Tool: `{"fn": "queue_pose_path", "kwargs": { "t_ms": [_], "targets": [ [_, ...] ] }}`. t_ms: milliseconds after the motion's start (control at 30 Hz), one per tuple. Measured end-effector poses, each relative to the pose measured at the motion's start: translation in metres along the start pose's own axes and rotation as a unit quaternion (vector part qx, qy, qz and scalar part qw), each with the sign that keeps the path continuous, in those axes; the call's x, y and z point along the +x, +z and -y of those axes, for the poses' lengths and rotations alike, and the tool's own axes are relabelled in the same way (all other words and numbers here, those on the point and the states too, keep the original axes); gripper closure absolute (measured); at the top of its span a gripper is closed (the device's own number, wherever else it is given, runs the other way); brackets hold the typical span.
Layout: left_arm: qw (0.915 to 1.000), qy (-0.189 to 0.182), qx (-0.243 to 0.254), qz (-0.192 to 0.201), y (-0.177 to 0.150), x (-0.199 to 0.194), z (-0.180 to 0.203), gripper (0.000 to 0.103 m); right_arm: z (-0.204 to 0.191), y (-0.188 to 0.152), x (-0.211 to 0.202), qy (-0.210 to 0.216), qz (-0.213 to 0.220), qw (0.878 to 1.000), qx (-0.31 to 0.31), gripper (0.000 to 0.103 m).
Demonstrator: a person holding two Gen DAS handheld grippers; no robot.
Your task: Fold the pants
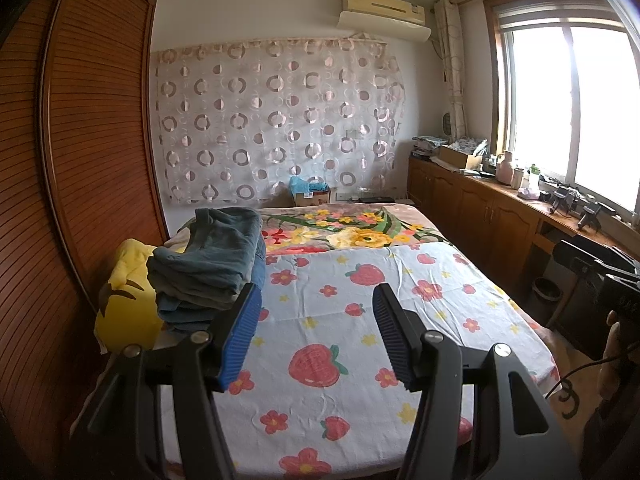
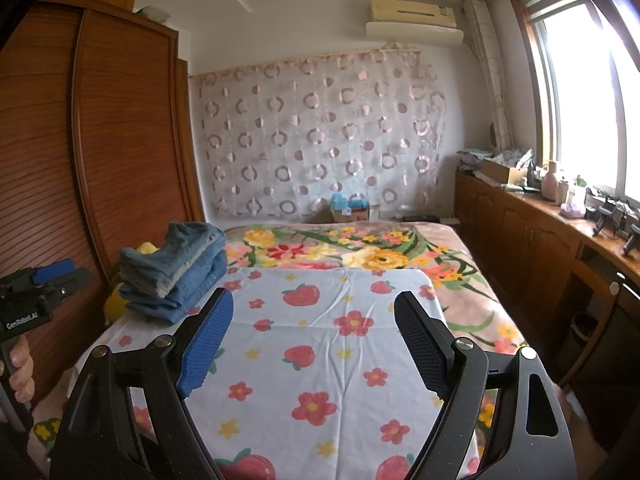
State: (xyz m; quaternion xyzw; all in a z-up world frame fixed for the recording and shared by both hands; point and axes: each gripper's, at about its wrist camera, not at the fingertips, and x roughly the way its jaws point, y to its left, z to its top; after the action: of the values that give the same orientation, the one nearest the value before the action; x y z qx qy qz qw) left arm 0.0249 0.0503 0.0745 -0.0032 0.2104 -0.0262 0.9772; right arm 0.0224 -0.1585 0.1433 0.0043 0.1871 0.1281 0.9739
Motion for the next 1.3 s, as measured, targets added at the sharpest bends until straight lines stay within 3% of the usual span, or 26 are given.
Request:
{"fn": "queue_pose_path", "kwargs": {
  "t_ms": [1300],
  "targets": [
    [1.0000, 0.000, 0.001, 0.000, -0.0009, -0.0002, 0.0010, 0.045, -0.0001, -0.0021, 0.0008, -0.001, 0.000, 1.000, 0.000, 0.019]
  ]
}}
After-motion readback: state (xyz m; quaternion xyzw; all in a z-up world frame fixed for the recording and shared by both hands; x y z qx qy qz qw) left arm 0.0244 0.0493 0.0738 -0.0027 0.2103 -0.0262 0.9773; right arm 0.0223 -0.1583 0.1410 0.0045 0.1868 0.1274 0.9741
